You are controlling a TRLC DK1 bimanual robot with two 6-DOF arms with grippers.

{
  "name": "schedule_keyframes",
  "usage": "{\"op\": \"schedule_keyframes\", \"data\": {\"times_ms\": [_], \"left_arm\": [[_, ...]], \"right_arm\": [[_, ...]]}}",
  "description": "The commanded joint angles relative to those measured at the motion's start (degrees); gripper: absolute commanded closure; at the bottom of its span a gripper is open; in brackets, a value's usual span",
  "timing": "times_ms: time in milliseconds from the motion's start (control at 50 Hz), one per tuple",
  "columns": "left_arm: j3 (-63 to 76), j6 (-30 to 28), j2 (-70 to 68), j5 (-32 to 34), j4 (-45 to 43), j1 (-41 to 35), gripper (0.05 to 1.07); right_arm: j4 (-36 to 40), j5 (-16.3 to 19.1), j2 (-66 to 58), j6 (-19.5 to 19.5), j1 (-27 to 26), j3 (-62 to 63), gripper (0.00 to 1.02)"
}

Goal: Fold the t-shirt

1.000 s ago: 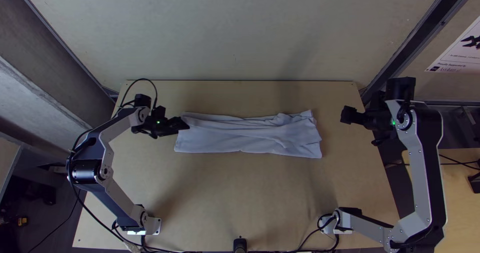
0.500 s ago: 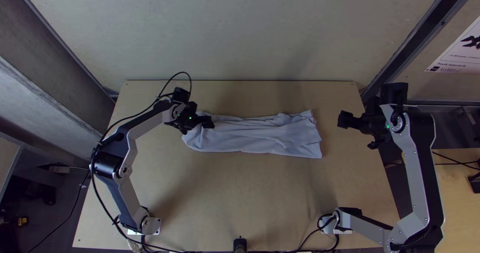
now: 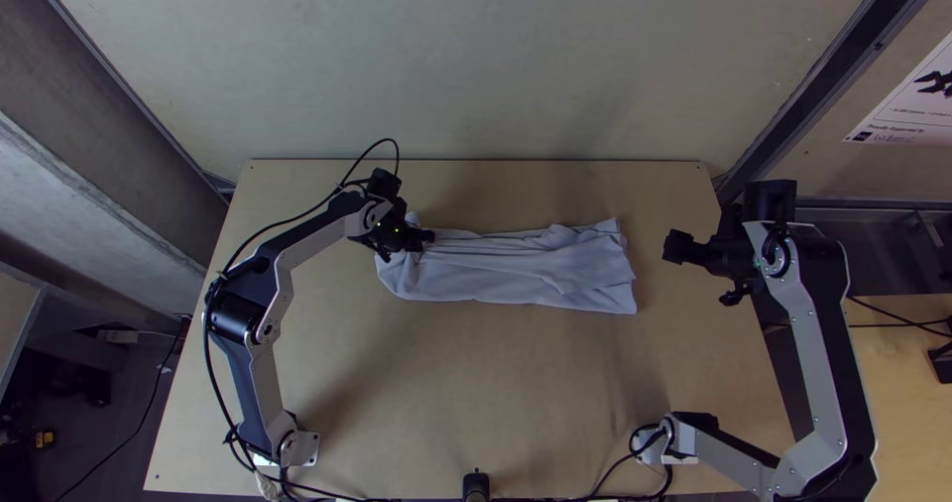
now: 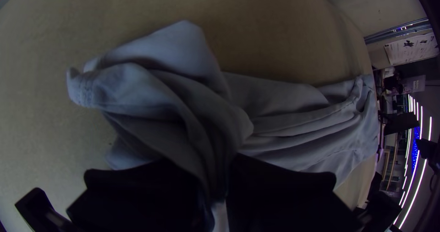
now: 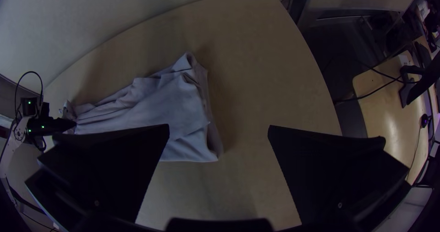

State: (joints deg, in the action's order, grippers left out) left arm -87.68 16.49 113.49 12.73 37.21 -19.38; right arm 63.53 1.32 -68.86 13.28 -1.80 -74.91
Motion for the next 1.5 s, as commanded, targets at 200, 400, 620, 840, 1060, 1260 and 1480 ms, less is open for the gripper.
{"op": "schedule_keyframes", "data": {"times_ms": [200, 400, 620, 840, 1060, 1260, 1480], "left_arm": [[5.2, -8.0, -5.0, -11.8, 4.9, 9.7, 1.04], [5.4, -17.5, -8.7, -15.5, 5.9, 19.9, 1.04], [3.9, -30.6, -11.4, -25.0, 6.3, 28.3, 1.04], [2.0, -37.9, -15.1, -34.6, 7.0, 27.8, 1.04], [1.1, -39.5, -17.5, -45.7, 8.8, 17.8, 1.04], [-2.6, -36.0, -17.1, -50.7, 14.3, 8.5, 1.04], [-12.7, -27.4, -11.4, -50.6, 24.7, -0.7, 1.04]], "right_arm": [[-3.2, 0.3, 0.9, 3.7, 3.6, 3.9, 0.03], [-5.2, 0.3, 0.5, 4.7, 5.0, 5.0, 0.03], [-6.2, 0.2, -0.1, 4.7, 5.1, 5.3, 0.03], [-6.4, 0.2, -0.1, 4.5, 5.0, 6.3, 0.03], [-6.4, 0.2, 0.4, 4.3, 4.3, 6.6, 0.03], [-6.4, 0.1, 1.4, 4.0, 2.9, 7.7, 0.03], [-6.4, 0.2, 2.5, 3.0, 0.7, 9.2, 0.03]]}}
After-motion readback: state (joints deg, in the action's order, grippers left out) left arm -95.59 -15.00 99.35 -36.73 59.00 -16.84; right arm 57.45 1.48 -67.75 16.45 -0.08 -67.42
